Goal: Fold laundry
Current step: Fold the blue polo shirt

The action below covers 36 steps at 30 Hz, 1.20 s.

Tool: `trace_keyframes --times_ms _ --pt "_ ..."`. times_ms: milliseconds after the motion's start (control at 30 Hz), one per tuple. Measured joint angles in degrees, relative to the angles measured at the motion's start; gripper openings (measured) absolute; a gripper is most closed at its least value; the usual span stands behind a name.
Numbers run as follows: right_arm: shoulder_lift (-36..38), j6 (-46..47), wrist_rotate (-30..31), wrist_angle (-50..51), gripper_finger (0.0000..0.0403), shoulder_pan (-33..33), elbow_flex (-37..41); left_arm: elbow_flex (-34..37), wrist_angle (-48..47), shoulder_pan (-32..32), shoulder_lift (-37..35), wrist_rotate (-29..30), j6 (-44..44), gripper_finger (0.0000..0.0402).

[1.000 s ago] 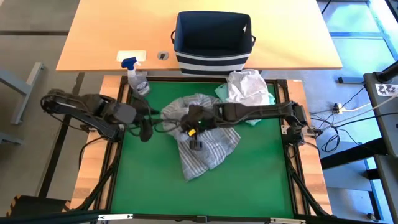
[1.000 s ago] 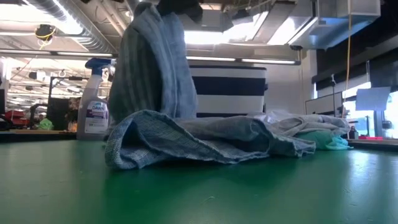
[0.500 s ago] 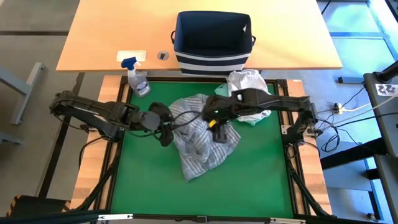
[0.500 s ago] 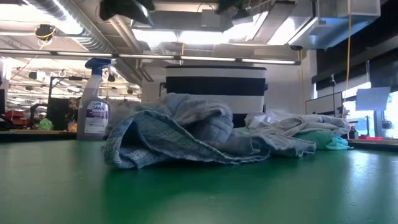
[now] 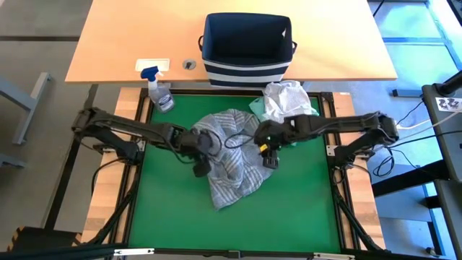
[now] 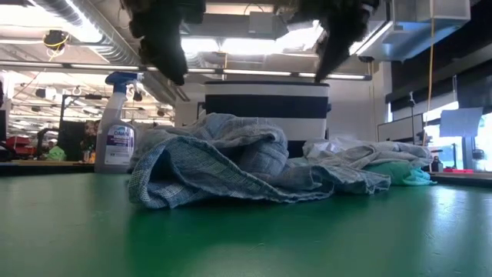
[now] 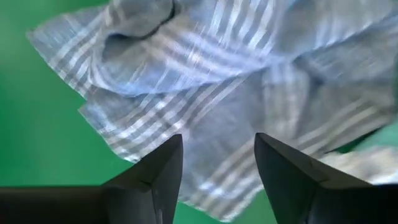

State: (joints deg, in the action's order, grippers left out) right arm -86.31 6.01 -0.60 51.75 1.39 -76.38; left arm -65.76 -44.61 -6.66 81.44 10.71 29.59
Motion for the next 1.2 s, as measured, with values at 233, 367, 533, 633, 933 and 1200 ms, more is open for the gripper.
trace_keyframes --times_ms 233,367,533,633,933,1200 --pt "0.07 7.56 -0.49 -9.27 0.0195 0.09 11.18 0.0 2.9 -3.09 8.31 -7.03 -15.84 0.0174" --pt "-0.08 9.38 -0.48 -12.89 0.0195 0.07 14.25 0.0 5.74 -3.94 13.38 -7.26 -21.28 0.0174" --pt "-0.08 10.18 -0.45 -14.25 0.0195 0.13 15.24 0.0 6.85 -4.65 18.91 -6.33 -25.27 0.017" --pt "-0.08 10.15 -0.38 -15.51 0.0195 0.09 15.24 0.02 6.64 -4.71 21.08 -4.44 -24.87 0.0149" --pt "-0.04 8.24 -0.31 -15.75 0.0195 0.09 15.11 -1.25 3.5 -3.65 16.39 0.09 -20.26 0.0009" --pt "4.86 2.1 1.3 -13.48 0.0195 0.09 6.87 -15.16 -8.68 -0.55 2.63 8.46 -18.72 0.0003"
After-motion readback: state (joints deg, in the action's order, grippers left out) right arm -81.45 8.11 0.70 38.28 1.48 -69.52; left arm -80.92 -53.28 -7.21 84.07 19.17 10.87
